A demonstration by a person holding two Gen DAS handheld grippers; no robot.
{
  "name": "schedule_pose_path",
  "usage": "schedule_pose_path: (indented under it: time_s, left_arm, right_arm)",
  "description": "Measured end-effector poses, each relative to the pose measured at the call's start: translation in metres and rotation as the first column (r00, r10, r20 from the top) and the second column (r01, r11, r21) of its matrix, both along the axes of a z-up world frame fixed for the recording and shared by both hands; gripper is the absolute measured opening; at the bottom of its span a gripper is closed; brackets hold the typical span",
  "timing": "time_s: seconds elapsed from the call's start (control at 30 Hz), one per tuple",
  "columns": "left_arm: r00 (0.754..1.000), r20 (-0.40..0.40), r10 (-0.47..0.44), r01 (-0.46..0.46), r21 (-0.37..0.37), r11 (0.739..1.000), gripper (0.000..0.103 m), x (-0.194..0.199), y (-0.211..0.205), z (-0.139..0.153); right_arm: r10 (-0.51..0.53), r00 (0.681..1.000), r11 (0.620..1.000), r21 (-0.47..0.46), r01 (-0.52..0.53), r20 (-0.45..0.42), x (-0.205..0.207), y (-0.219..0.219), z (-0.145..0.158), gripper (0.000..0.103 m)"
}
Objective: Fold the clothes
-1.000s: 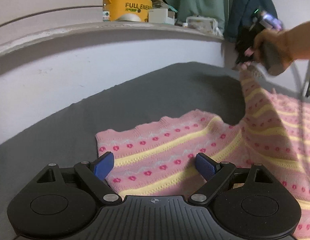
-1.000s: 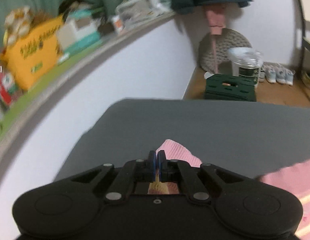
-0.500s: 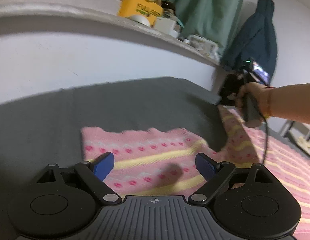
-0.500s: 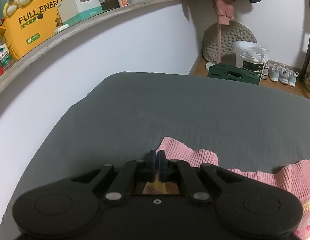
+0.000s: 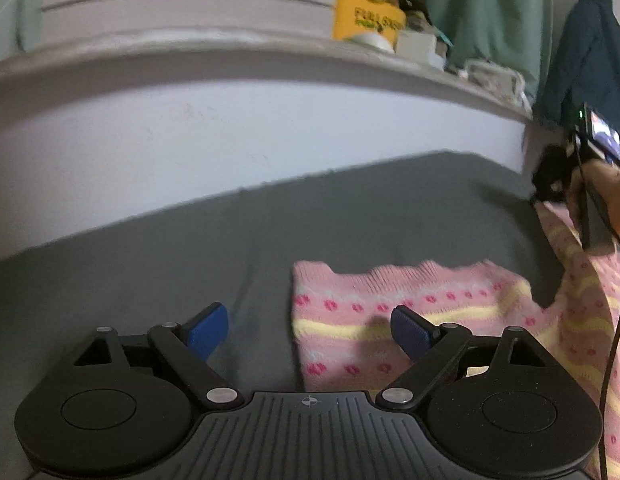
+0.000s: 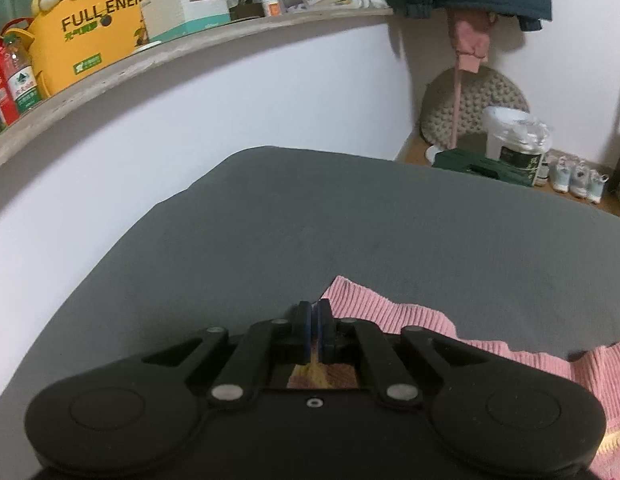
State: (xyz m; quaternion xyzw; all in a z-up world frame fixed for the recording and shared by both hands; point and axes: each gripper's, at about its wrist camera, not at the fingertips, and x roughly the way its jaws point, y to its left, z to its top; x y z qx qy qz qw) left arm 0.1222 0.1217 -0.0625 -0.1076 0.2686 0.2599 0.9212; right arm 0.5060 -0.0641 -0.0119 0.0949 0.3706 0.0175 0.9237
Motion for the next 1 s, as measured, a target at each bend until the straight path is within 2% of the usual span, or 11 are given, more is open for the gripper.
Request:
schedule_pose_path:
  time_s: [0.07, 0.1, 0.13, 0.27, 0.33, 0.43, 0.53, 0.6, 0.77, 0.87, 1.0]
  left_arm:
    - [1.000, -0.002, -0.029, 0.029, 0.007, 1.000, 0.089, 0.000, -0.003, 0.002]
    - [0.999, -0.004, -0.043, 0.043, 0.011, 0.999, 0.089, 0.000, -0.005, 0.003]
    - [0.999, -0.003, -0.054, 0.054, 0.010, 0.998, 0.089, 0.000, -0.006, 0.004]
    - [0.998, 0.051, -0.029, 0.032, -0.057, 0.998, 0.089, -0.008, 0.003, 0.006]
    - [0.998, 0.056, -0.021, 0.025, -0.063, 0.998, 0.089, -0.007, 0.005, 0.006]
    - [0.998, 0.054, -0.027, 0.031, -0.070, 0.997, 0.089, -0.005, 0.006, 0.004]
    - [0.997, 0.072, -0.040, 0.047, -0.086, 0.995, 0.090, -0.004, 0.009, 0.003]
    - [0.996, 0.082, -0.038, 0.047, -0.100, 0.994, 0.090, -0.004, 0.011, 0.003]
    - [0.996, 0.070, -0.057, 0.063, -0.089, 0.994, 0.090, -0.002, 0.008, 0.002]
    - [0.996, 0.058, -0.073, 0.077, -0.076, 0.994, 0.097, -0.001, 0.005, 0.002]
    - [0.996, 0.045, -0.081, 0.084, -0.063, 0.995, 0.098, 0.002, 0.003, 0.001]
  right_arm:
    - [0.020, 1.000, 0.999, 0.036, -0.020, -0.007, 0.000, -0.007, 0.006, 0.014]
    - [0.025, 1.000, 0.998, 0.058, -0.025, -0.003, -0.002, -0.013, 0.011, 0.026]
    - [0.024, 1.000, 0.997, 0.079, -0.024, 0.011, -0.006, -0.019, 0.016, 0.031]
    - [0.081, 0.996, 0.977, 0.195, -0.089, 0.048, -0.029, -0.038, 0.039, 0.031]
    - [0.207, 0.978, 0.957, 0.199, -0.210, 0.039, -0.047, -0.028, 0.050, 0.031]
    - [0.396, 0.909, 0.912, 0.170, -0.374, -0.125, -0.085, 0.004, 0.057, 0.031]
    - [0.454, 0.829, 0.891, 0.167, -0.422, -0.328, -0.132, 0.029, 0.052, 0.031]
    - [0.474, 0.790, 0.881, 0.195, -0.432, -0.389, -0.157, 0.038, 0.046, 0.031]
    - [0.331, 0.815, 0.944, 0.167, -0.286, -0.475, -0.176, 0.045, 0.026, 0.031]
    - [0.232, 0.835, 0.970, 0.178, -0.163, -0.500, -0.175, 0.044, 0.015, 0.029]
    - [0.154, 0.863, 0.985, 0.145, -0.094, -0.481, -0.178, 0.046, 0.015, 0.014]
